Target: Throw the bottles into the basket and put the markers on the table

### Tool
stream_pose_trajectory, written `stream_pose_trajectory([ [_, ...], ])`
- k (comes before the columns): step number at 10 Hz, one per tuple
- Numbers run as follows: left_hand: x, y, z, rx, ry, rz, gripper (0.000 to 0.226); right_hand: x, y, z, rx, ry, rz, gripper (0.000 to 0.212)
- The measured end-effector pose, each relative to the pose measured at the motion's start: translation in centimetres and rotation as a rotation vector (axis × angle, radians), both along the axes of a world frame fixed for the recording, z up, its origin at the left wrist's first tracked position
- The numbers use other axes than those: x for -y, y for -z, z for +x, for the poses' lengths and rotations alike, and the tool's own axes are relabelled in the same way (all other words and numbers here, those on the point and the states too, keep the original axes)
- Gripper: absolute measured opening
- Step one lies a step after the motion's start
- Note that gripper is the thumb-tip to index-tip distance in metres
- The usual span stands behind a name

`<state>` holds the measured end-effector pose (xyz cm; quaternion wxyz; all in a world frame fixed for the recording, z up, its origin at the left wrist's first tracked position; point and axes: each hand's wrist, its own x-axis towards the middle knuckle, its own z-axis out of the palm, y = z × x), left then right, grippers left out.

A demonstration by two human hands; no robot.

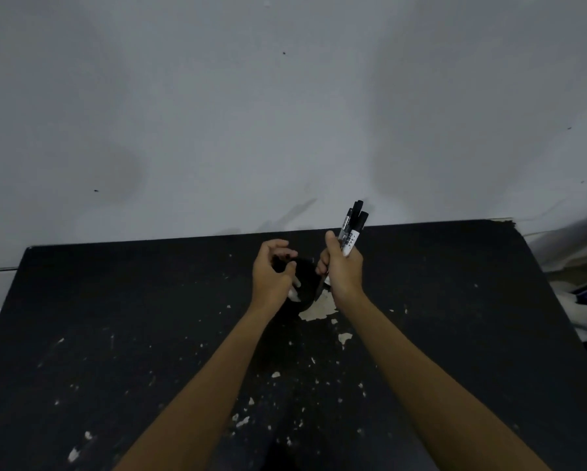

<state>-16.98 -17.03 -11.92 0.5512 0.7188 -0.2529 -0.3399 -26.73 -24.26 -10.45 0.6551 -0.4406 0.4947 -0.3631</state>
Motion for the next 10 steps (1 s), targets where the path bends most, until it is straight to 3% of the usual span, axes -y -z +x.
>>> stream_pose_trajectory([
  [2,-0.6,0.2,0.8,0.063,0.061,0.014,0.029,-0.4,1.4,2.6,-0.103,0.028,-0.144,0.017],
  [6,-0.3,-0.8,1.7,-0.025,0.035,-0.001,0.021,-0.9,2.1,2.4,-0.216,-0.135,-0.468,0.010],
  [8,-0.3,-1.7,2.0,-0.013,0.081,0.026,0.023,-0.4,1.1,2.4,-0.261,-0.229,-0.431,0.008],
  [10,-1.5,-3.9,2.8,0.108,0.148,0.118,0.031,-0.9,-1.3,1.4,-0.445,-0.373,-0.469,0.027],
])
